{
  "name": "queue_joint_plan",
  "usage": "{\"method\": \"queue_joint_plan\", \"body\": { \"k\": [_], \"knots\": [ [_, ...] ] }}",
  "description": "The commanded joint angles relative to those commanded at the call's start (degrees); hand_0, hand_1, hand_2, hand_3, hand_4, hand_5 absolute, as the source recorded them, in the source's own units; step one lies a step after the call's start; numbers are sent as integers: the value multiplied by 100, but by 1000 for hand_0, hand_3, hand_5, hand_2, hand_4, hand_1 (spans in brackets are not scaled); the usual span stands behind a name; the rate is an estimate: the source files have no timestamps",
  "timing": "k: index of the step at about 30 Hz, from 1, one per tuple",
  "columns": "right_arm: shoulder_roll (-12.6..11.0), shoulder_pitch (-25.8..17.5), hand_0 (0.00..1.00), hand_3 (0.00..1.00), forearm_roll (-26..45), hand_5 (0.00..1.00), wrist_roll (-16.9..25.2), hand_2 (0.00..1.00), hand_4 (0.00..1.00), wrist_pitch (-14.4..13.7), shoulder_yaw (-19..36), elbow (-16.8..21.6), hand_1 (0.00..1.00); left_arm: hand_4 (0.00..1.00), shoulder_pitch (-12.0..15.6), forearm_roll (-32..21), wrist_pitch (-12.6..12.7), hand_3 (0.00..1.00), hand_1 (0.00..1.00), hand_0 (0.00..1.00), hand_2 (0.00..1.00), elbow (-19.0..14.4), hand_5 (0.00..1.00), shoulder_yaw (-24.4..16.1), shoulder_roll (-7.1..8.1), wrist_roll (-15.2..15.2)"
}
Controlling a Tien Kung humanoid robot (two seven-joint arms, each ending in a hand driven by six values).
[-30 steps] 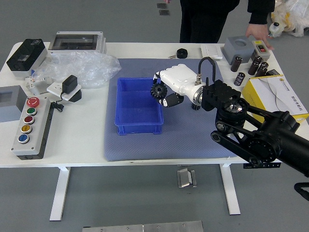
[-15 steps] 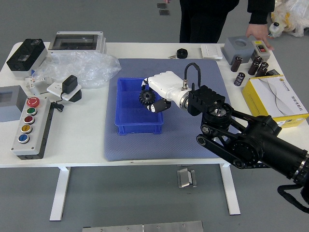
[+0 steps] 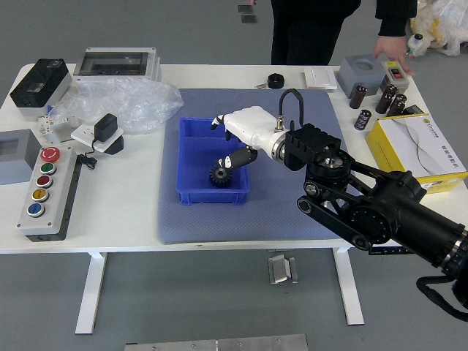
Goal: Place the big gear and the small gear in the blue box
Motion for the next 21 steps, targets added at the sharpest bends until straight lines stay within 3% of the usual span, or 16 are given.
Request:
{"method": "queue_joint_plan", "body": {
  "k": [6, 13, 14, 19, 21],
  "knots": [
    [-110, 40, 508, 880, 6, 510, -6, 664, 901, 26, 30, 93, 508, 734, -3, -8, 1, 855, 876, 887, 848, 0, 304, 4, -8, -2],
    [-700, 20, 489, 843, 103, 508, 74, 649, 894, -45, 16, 246, 500, 735, 1, -38, 6, 855, 876, 886, 847, 0, 305, -7, -14, -4],
    [-775, 2, 480, 785, 122, 471, 97, 626, 863, -54, 12, 239, 484, 734, -2, -43, 8, 855, 876, 887, 846, 0, 302, -7, -15, -7],
    [-1110, -84, 480, 785, 243, 471, 305, 626, 863, -100, -26, 93, 484, 734, -21, -53, 8, 855, 876, 887, 846, 0, 302, -11, -29, -13],
    [-1214, -119, 481, 727, 293, 434, 418, 615, 831, -112, -52, -25, 480, 734, -24, -59, 8, 855, 876, 886, 846, 0, 301, -8, -34, -12]
  ]
}}
